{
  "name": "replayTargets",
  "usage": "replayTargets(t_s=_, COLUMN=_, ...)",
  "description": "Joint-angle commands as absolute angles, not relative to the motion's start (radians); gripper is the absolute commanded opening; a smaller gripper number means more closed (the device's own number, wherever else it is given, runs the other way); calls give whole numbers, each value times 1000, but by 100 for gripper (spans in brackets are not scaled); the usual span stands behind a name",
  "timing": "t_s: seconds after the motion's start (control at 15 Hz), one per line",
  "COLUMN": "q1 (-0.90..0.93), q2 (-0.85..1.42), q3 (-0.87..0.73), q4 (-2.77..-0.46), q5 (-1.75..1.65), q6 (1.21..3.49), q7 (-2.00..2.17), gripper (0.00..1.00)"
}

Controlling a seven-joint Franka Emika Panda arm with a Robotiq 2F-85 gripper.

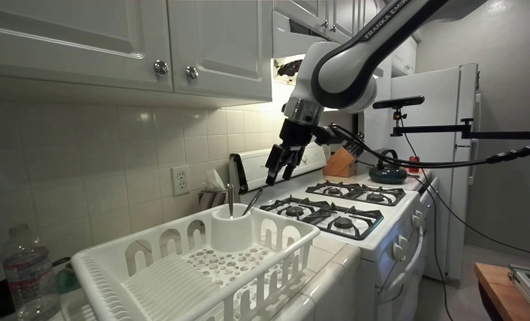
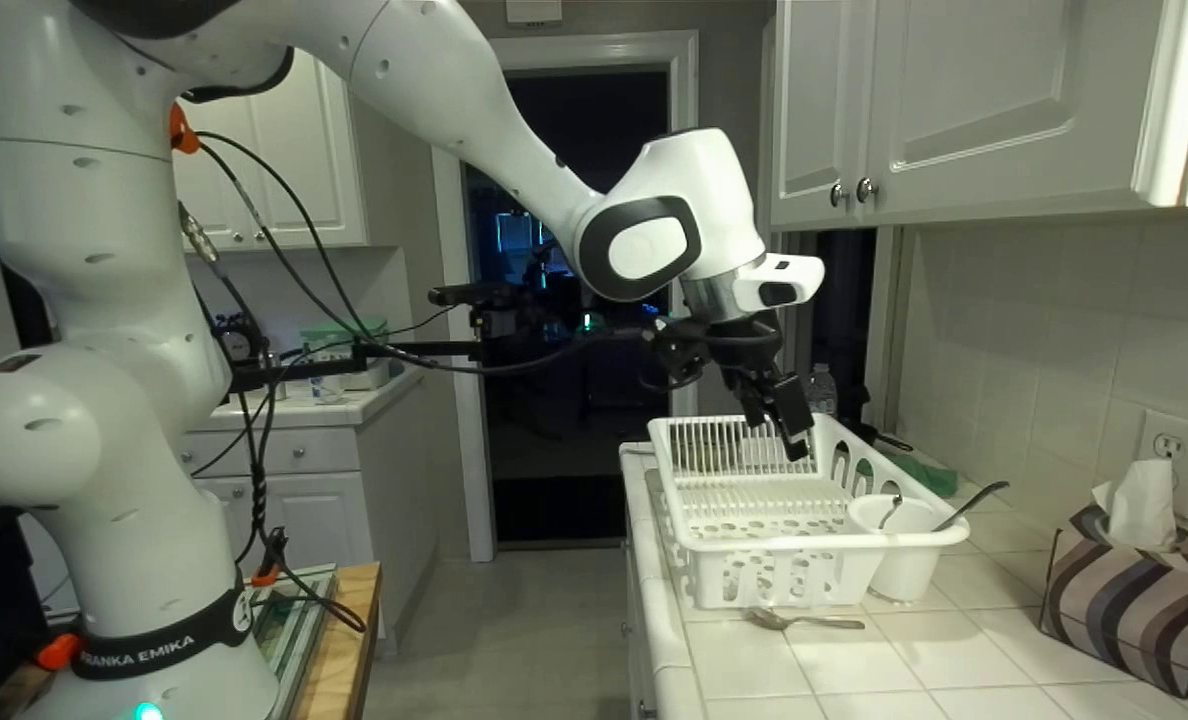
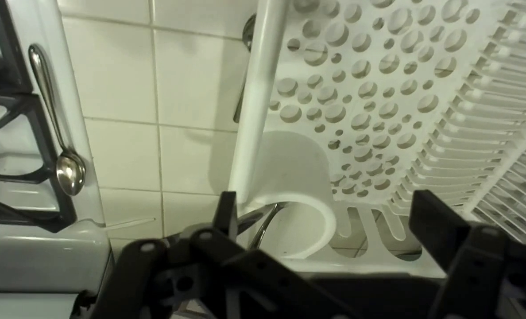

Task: Pick up the two folks from the dish dryer and put them on the counter

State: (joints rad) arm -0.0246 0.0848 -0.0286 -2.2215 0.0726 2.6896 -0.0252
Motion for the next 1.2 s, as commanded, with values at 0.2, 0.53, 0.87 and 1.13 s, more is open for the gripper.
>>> replayTargets(t_s=0.2, q1=-103, q2=216, q3=-26, q4=-2089, q5=118, q6=2713, q7=-267, gripper=100)
replayTargets(t_s=0.53, q1=-131, q2=239, q3=-21, q4=-2075, q5=106, q6=2710, q7=-304, gripper=100)
replayTargets(t_s=0.87, q1=-137, q2=271, q3=-10, q4=-2050, q5=109, q6=2719, q7=-326, gripper=100)
replayTargets(t_s=1.13, q1=-148, q2=315, q3=15, q4=-2028, q5=127, q6=2727, q7=-369, gripper=100)
